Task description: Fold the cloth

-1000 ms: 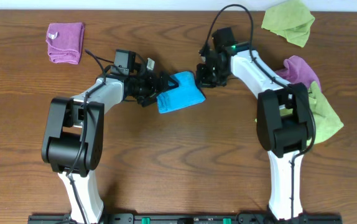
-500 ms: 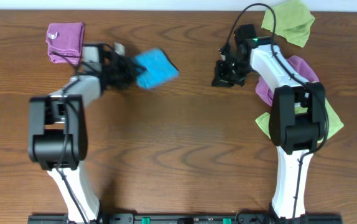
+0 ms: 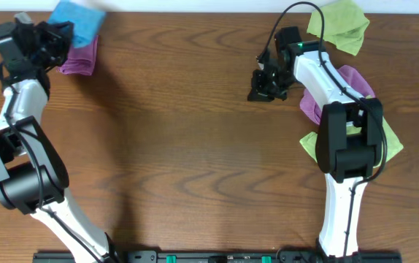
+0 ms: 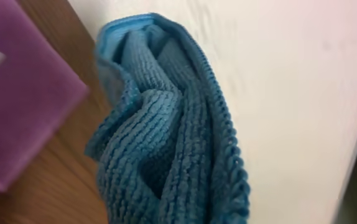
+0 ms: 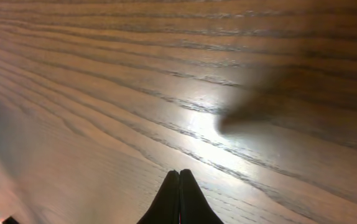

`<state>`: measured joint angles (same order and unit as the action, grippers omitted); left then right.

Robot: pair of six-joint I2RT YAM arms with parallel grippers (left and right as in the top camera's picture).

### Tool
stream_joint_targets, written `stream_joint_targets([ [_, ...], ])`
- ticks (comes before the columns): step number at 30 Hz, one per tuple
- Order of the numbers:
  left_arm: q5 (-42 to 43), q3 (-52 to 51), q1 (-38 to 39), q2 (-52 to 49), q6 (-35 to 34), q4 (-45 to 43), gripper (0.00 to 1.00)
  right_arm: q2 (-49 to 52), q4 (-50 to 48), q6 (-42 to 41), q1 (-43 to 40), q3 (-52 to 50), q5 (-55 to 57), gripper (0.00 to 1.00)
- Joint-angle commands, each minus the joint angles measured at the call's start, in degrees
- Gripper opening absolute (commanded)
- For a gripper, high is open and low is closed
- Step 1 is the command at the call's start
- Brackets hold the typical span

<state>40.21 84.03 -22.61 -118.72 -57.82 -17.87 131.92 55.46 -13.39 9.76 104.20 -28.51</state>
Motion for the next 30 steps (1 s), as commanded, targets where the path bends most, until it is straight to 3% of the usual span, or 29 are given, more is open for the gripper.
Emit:
stream_joint_targets([
  [1, -4.22, 0.50, -0.46, -0.28, -1.57, -0.15, 0.06, -2.40, 0.04, 0.76, 0.98, 1.14, -0.46, 0.01],
  [12, -7.19, 0.50, -0.72, -6.32, -6.08, -0.57, 0.06, -2.40, -0.85, 0.76, 3.06, 1.14, -0.44, 0.01],
  [26, -6.10, 0.50, -0.66, -12.22, -6.93, -0.50, 0.06, -2.40, -0.92, 0.74, 3.08, 1.14, -0.44, 0.01],
  [30, -2.36, 0.52, -0.98, -12.22, -8.61, -9.22, 0.06, -2.40, -0.90, 0.74, 3.08, 1.14, -0.44, 0.01],
])
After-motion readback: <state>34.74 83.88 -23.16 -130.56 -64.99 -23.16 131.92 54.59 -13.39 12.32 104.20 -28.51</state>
